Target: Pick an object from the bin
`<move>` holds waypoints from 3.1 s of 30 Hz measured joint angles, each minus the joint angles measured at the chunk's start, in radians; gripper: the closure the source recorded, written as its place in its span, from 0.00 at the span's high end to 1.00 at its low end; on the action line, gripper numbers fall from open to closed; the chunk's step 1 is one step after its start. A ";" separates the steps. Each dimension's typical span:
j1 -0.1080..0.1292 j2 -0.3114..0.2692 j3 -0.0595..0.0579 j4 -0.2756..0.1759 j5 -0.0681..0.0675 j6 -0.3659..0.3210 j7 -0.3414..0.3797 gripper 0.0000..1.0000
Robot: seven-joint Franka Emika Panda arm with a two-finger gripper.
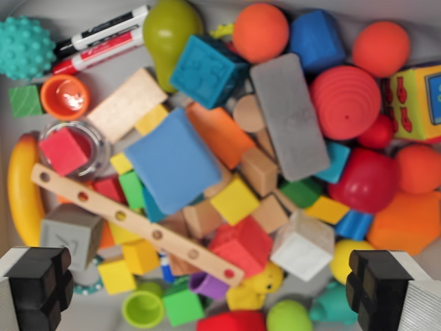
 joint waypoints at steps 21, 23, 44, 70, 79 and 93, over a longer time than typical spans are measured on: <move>0.001 0.000 0.000 -0.015 0.000 0.009 0.039 1.00; 0.002 0.000 0.000 -0.023 0.000 0.016 0.055 1.00; 0.029 0.012 0.000 -0.136 0.000 0.123 0.347 1.00; 0.081 0.096 0.000 -0.296 0.003 0.333 0.904 1.00; 0.088 0.158 -0.001 -0.317 0.004 0.416 0.962 1.00; 0.088 0.267 -0.002 -0.322 0.003 0.529 0.965 1.00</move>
